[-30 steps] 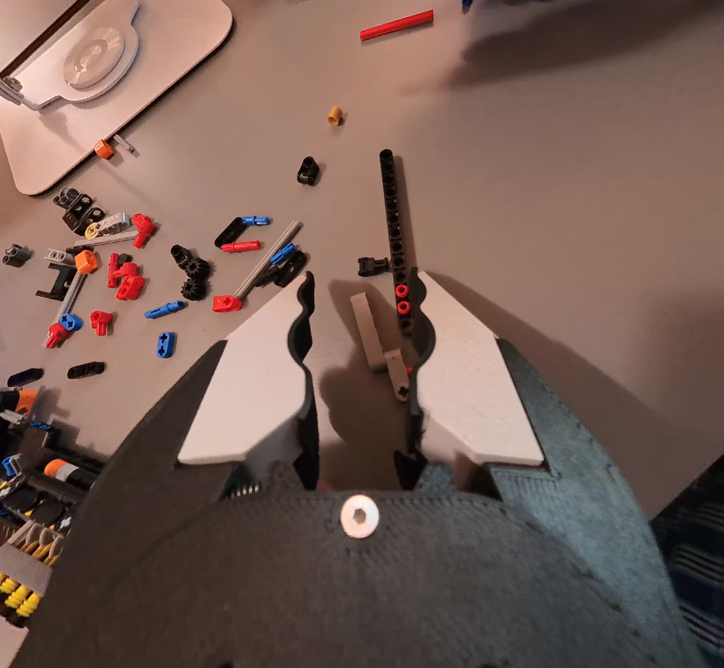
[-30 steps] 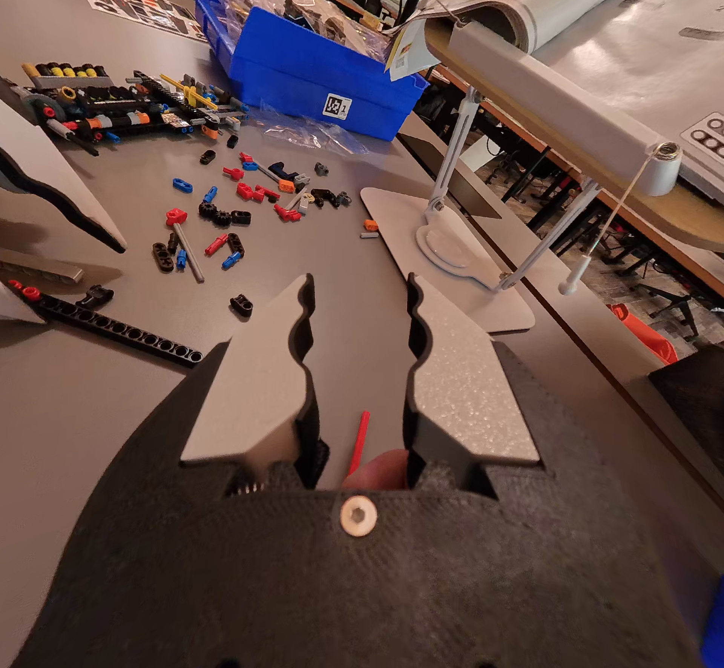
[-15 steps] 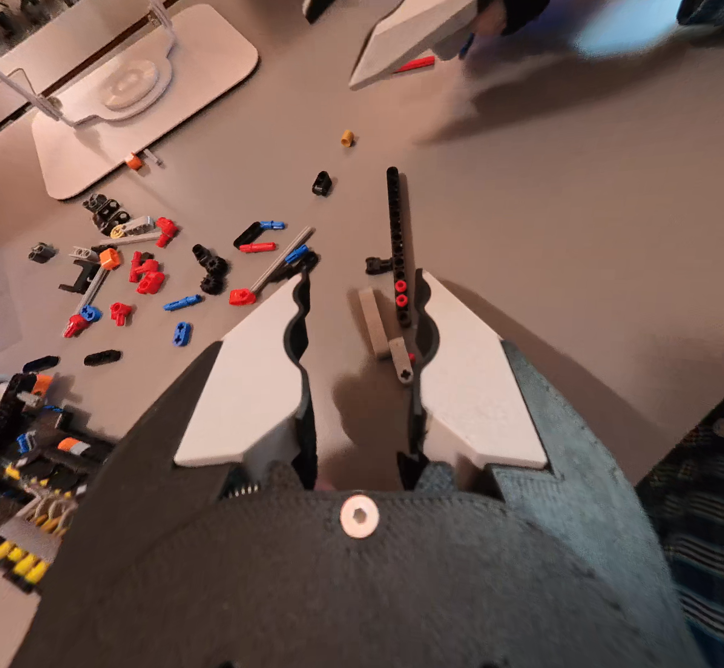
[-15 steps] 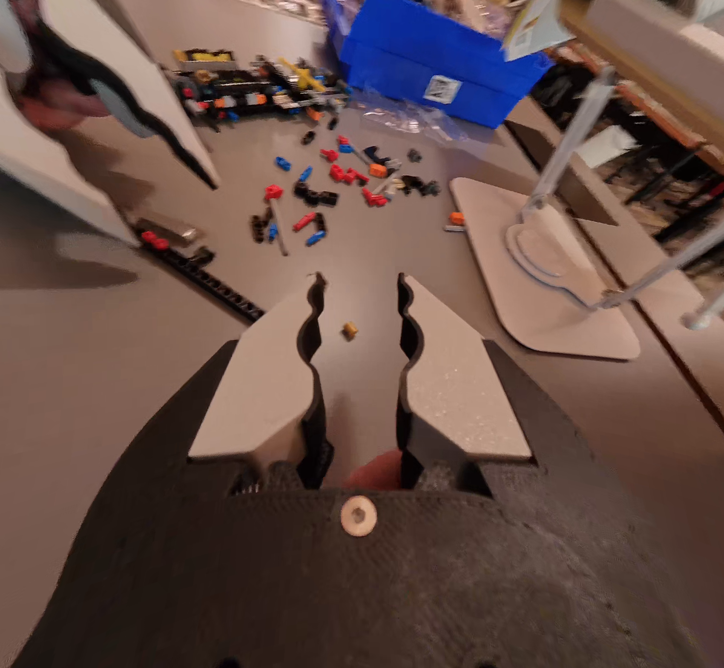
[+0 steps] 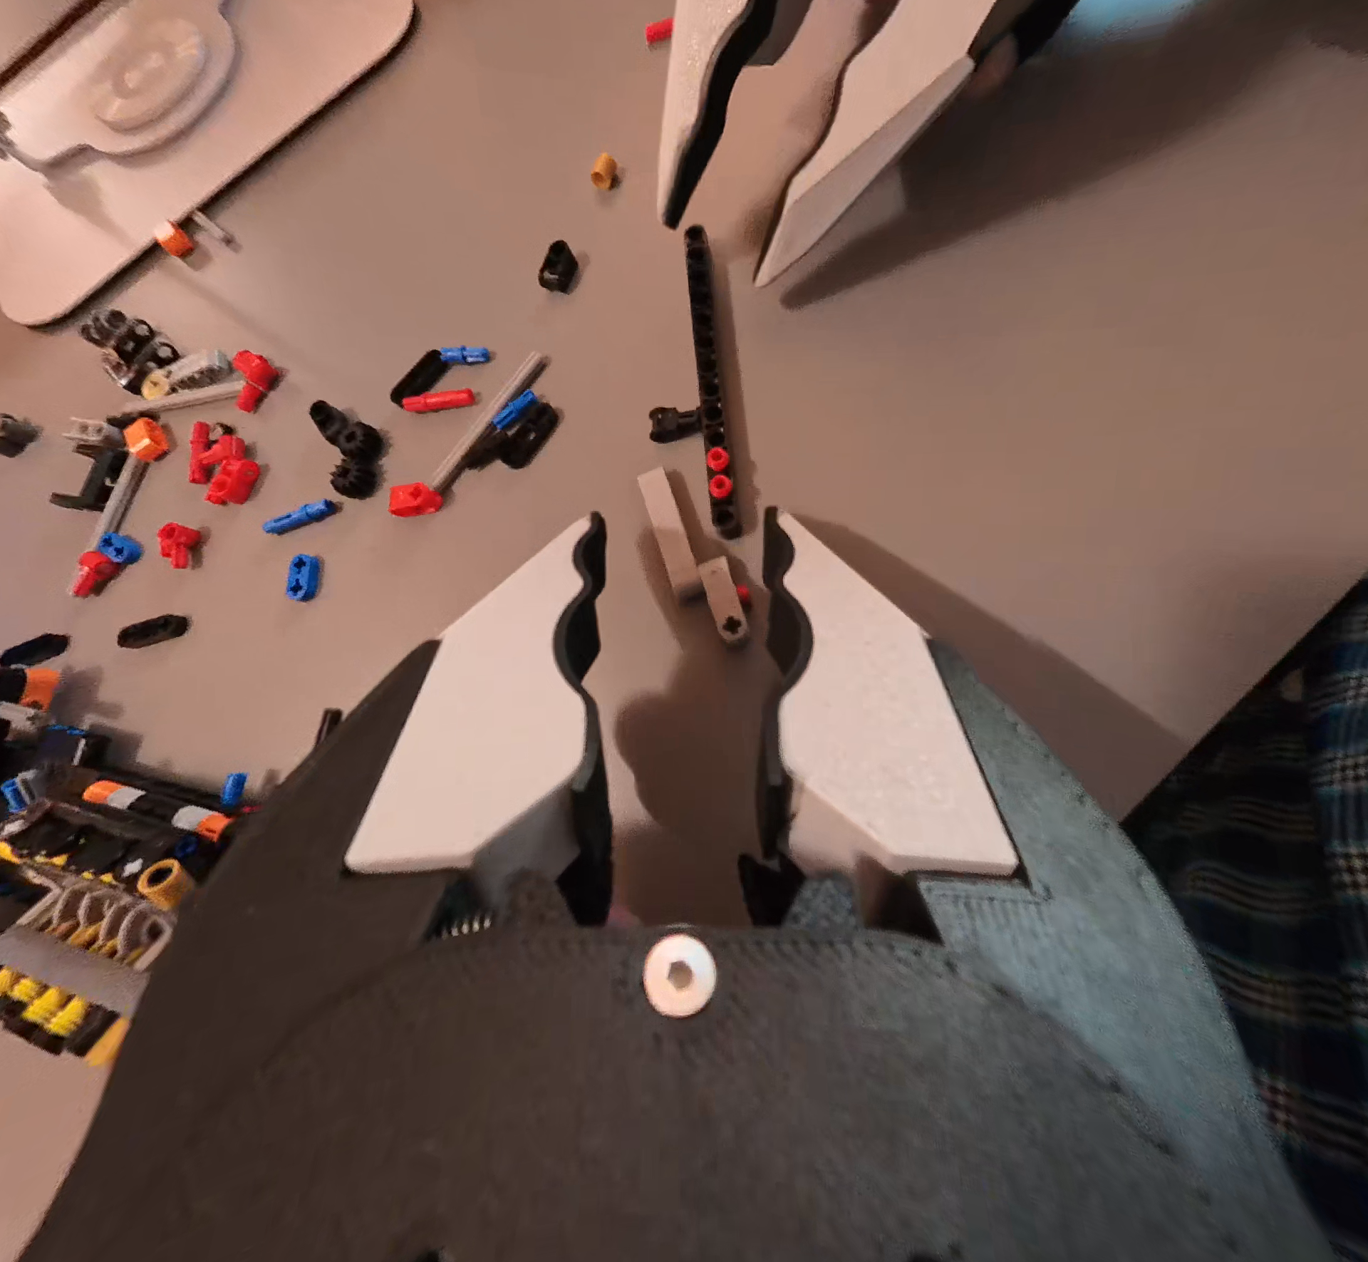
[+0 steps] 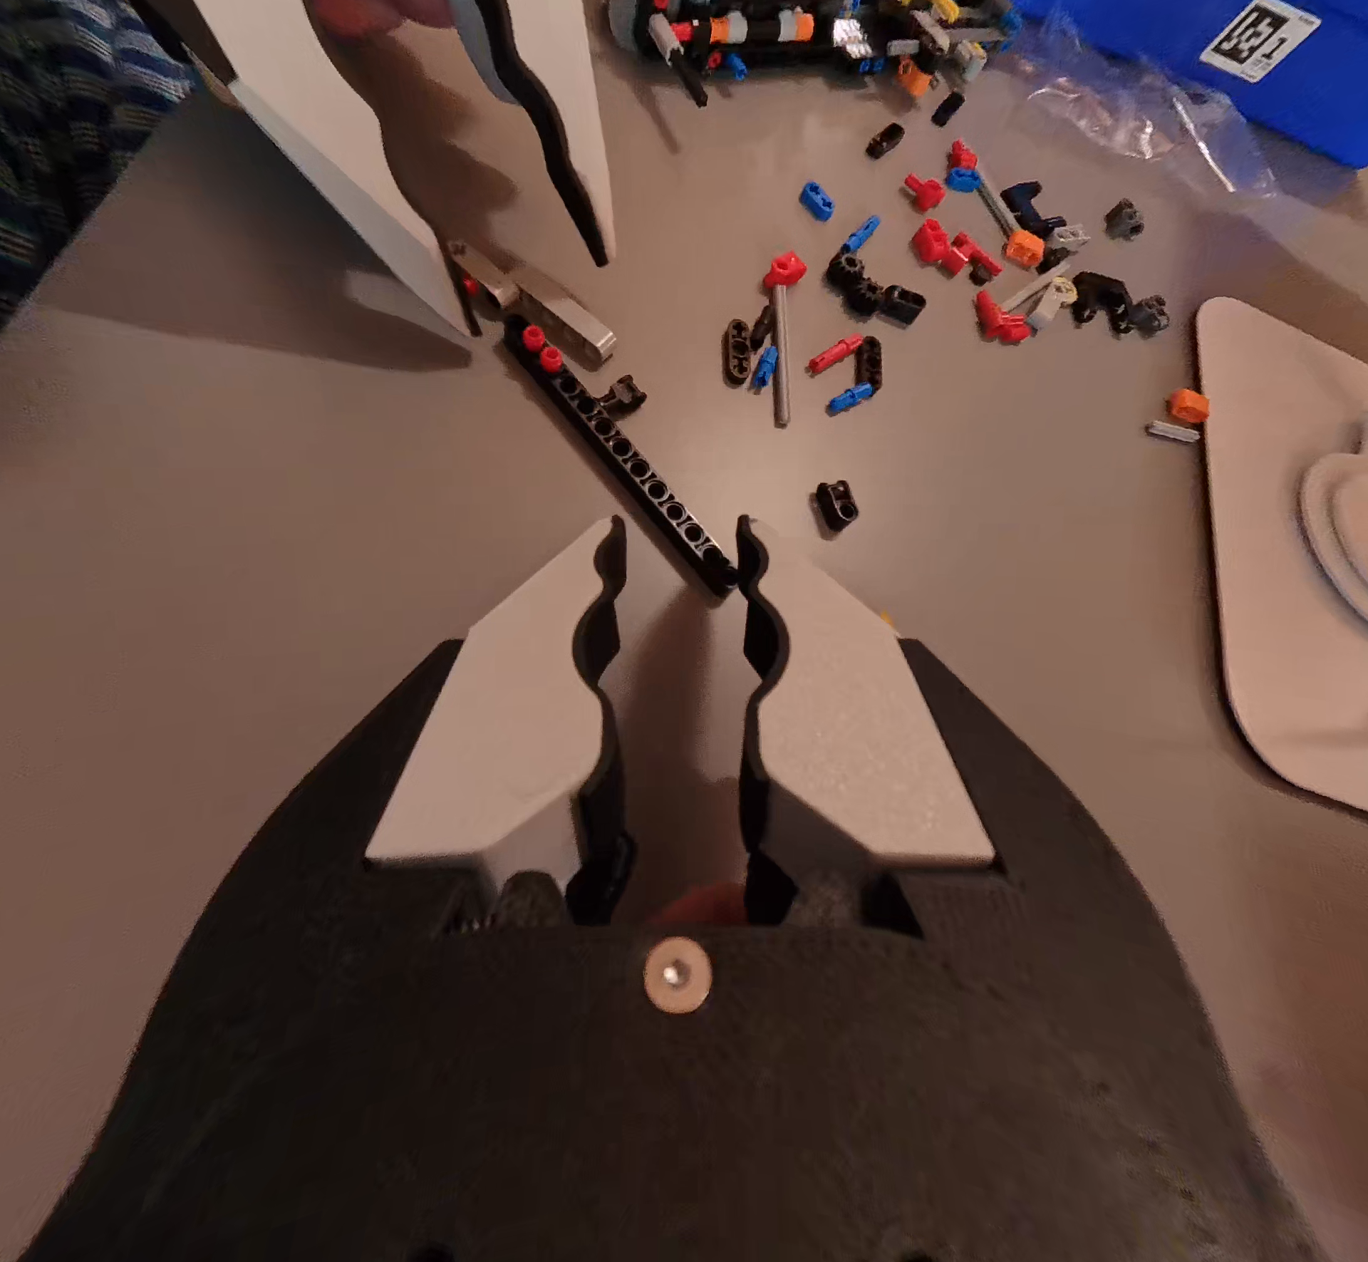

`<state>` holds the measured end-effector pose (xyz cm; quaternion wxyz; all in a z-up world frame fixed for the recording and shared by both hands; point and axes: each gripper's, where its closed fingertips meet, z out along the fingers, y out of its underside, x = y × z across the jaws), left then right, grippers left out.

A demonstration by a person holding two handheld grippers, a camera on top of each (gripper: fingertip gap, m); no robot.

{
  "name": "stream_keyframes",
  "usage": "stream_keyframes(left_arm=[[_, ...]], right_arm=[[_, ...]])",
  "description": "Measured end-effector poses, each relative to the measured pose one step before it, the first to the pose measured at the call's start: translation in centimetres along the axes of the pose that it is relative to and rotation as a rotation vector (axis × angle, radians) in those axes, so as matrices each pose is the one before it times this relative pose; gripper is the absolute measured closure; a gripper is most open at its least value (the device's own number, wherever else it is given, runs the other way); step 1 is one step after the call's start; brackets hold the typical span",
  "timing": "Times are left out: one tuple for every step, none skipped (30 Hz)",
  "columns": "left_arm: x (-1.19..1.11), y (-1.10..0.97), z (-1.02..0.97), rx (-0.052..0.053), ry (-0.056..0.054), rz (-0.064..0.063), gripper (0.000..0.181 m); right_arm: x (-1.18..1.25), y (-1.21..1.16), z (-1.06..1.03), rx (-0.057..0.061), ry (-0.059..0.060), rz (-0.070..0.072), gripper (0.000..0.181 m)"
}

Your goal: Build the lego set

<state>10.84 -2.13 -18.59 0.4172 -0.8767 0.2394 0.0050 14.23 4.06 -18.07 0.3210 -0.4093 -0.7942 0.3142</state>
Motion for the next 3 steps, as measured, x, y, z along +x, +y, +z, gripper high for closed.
stream_keyframes(left_arm=[[0.102, 0.142, -0.071, -0.0024, 0.0042, -0.0019, 0.141], [0.116, 0.165, -0.057, -0.0042, 0.0019, 0.0017, 0.141], [-0.058, 0.195, -0.054, -0.0073, -0.0083, 0.008, 0.141]], right_arm=[[0.09, 0.096, 0.28, -0.0157, 0.0147, -0.0103, 0.152], [-0.038, 0.176, 0.262, -0.0205, 0.0042, -0.0094, 0.153], [-0.05, 0.182, 0.205, -0.0206, 0.0008, -0.0058, 0.154]])
